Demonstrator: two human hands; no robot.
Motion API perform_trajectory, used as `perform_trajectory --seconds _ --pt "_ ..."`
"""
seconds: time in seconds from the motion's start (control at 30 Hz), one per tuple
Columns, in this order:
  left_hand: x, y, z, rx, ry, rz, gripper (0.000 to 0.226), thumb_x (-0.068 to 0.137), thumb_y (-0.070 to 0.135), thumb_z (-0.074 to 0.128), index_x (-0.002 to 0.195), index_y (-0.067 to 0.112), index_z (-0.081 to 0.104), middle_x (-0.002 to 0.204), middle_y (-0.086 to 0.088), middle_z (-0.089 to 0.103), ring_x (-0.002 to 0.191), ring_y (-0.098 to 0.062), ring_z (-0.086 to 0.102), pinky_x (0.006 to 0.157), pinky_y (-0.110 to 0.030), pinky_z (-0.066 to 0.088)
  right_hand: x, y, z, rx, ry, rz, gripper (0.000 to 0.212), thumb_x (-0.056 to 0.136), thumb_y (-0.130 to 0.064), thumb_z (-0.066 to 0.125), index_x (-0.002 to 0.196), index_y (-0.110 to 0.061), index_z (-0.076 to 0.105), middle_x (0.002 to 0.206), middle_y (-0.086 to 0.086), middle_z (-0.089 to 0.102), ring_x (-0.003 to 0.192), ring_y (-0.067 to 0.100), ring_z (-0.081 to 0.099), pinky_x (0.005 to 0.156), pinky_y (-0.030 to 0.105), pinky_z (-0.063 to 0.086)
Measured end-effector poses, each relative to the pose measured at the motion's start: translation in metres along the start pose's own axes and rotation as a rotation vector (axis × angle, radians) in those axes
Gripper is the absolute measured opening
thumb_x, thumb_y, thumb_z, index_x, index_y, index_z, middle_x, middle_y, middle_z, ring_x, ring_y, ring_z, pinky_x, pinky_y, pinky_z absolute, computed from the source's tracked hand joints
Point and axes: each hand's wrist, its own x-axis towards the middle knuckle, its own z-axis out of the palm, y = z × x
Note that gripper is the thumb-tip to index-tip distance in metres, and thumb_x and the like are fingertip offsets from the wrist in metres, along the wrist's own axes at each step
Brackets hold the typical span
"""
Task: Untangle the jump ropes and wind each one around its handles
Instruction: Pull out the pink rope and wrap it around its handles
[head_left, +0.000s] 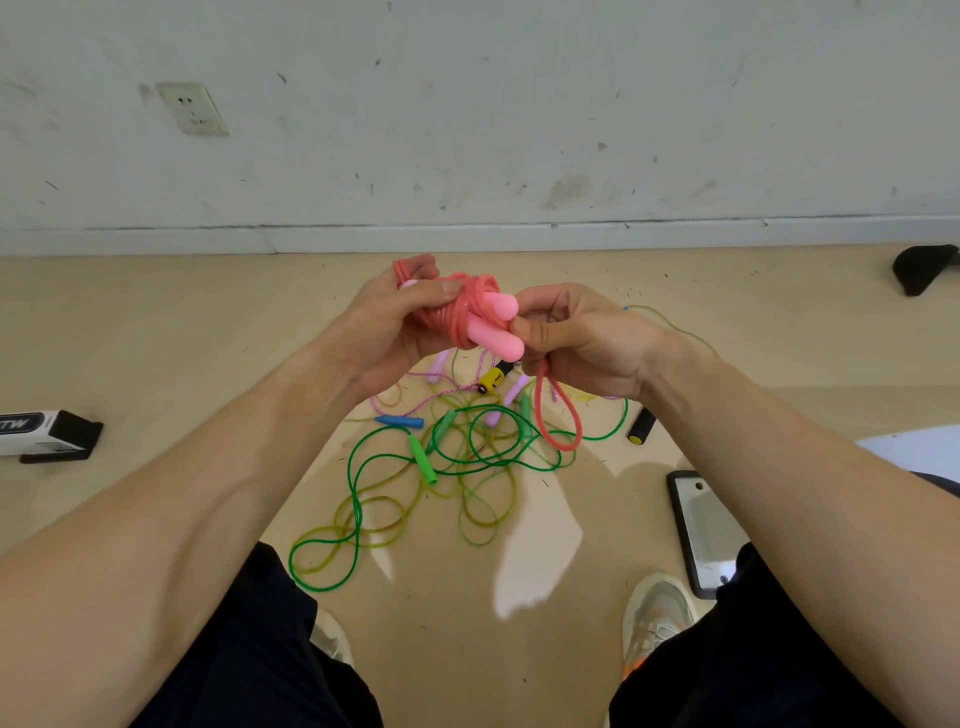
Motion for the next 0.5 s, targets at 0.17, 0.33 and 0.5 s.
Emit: perform_trajectory --seconds 0.17,0.33,0.5 --pt "0.001 -0.002 0.002 -0.097 0.015 -0.062 0.03 0.076 0.005 0.062 0.101 0.016 0.05 0.081 0.005 0.059 0.071 -0.011 0.063 0.056 -0.03 0.057 -0.001 0.001 -0.002 -0.083 0.029 -0.023 0.025 0.066 -0.019 0.089 0.083 -0.014 0.073 0.07 0.001 0.066 0.061 0.014 0.049 0.055 0.023 0.035" --pt "0.002 0.0 0.005 -0.039 0.082 -0.06 0.042 0.069 0.006 0.062 0.109 0.015 0.053 0.082 0.007 0.053 0.068 -0.009 0.061 0.05 -0.031 0.056 -0.005 -0.009 0.0 -0.271 0.156 -0.017 0.018 0.086 0.012 0.064 0.082 -0.006 0.063 0.062 -0.006 0.067 0.052 0.002 0.057 0.048 0.014 0.04" --pt "0.003 -0.002 0.004 0.022 0.064 -0.06 0.049 0.069 0.002 0.063 0.115 0.013 0.05 0.087 0.006 0.048 0.064 -0.007 0.058 0.048 -0.028 0.054 -0.005 -0.014 -0.003 -0.493 0.195 0.051 0.014 0.072 -0.002 0.081 0.074 -0.012 0.071 0.066 0.008 0.06 0.052 0.007 0.049 0.049 0.018 0.039"
